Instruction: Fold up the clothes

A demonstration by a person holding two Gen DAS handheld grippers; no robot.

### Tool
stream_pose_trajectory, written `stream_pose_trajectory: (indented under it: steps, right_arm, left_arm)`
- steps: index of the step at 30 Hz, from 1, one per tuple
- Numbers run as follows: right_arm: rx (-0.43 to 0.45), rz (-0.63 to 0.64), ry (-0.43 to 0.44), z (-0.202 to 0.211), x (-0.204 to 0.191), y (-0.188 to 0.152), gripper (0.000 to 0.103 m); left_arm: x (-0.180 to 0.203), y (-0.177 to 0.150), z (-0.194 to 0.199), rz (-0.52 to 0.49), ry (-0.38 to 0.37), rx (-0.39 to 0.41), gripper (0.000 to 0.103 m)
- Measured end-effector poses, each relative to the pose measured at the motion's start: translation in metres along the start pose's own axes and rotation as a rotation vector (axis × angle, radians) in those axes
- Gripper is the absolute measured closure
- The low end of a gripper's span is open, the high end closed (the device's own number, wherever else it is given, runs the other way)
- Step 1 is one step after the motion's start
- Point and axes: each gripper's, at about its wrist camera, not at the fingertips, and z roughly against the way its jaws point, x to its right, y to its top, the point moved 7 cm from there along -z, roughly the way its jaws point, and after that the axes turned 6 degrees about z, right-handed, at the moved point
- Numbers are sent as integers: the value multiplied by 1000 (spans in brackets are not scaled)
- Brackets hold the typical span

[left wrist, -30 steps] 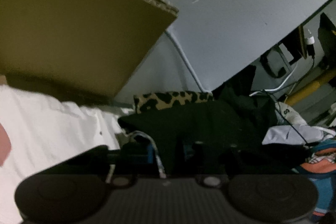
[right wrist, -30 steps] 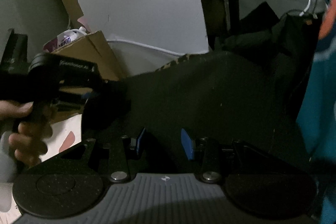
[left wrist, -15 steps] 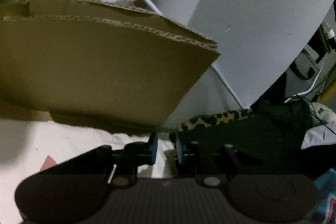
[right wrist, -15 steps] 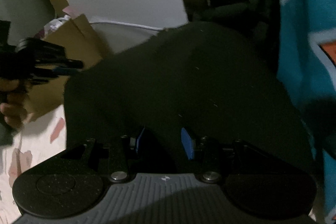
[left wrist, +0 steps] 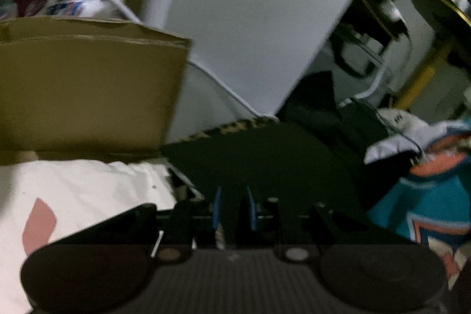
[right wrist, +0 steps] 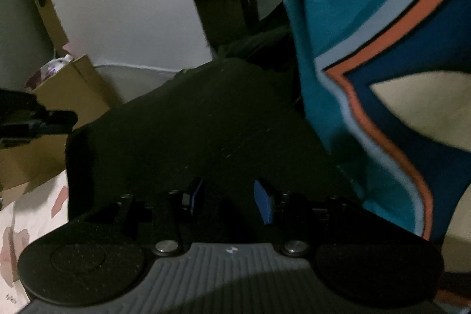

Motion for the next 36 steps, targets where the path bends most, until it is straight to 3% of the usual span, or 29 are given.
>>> stream_pose_trajectory:
  steps: [4, 7, 10, 15, 21, 36]
  right_arm:
    - [16, 9, -45, -7, 3, 9, 58]
    - [21, 7, -65, -13, 5, 10, 58]
    - [14, 6, -87, -19, 8, 8, 58]
    - [-12, 3, -130, -23, 19, 0, 58]
    - [-44, -25, -167, -20, 27, -7, 58]
    - [-14, -8, -81, 5, -7, -2, 58]
  left_arm:
    - [3, -9, -11, -39, -12, -33, 84]
    - [-3, -13, -23, -49, 19, -56, 86]
    - [-10, -17, -35, -49, 63, -74, 95]
    - [-24, -21, -53, -22, 98, -96, 96]
    - [-23, -14, -43, -25, 117, -80, 96]
    - [11, -53, -1, -34, 44, -68, 85]
